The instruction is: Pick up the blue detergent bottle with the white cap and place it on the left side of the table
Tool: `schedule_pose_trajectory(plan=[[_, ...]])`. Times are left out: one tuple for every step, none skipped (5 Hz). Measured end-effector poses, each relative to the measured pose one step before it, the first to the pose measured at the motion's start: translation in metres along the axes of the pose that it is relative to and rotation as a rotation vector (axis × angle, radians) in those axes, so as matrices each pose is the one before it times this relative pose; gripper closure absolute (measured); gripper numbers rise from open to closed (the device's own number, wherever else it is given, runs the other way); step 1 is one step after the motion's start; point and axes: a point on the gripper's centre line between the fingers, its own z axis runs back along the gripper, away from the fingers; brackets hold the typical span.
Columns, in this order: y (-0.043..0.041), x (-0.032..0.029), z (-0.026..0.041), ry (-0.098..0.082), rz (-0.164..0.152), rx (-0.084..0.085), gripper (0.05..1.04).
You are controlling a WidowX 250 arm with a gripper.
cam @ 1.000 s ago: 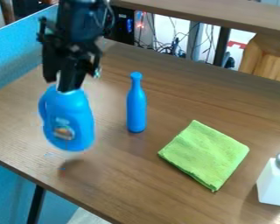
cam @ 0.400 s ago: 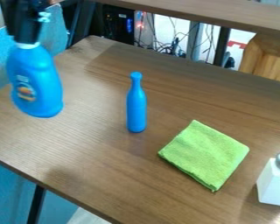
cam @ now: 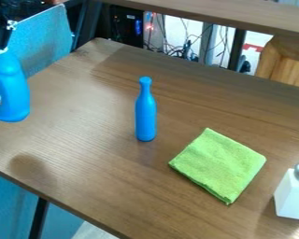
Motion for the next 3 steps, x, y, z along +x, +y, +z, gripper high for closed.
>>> schedule_pose_trajectory(plan=[[0.01276,0.01312,-0.00292,-0.0224,0.0118,0.0235,0.632],[0.00594,0.00798,-0.00132,-0.0153,0.0140,0.0159,0.632],[0.00316,0.00766,-0.01238,0.0435,-0.0192,-0.0276,0.632]])
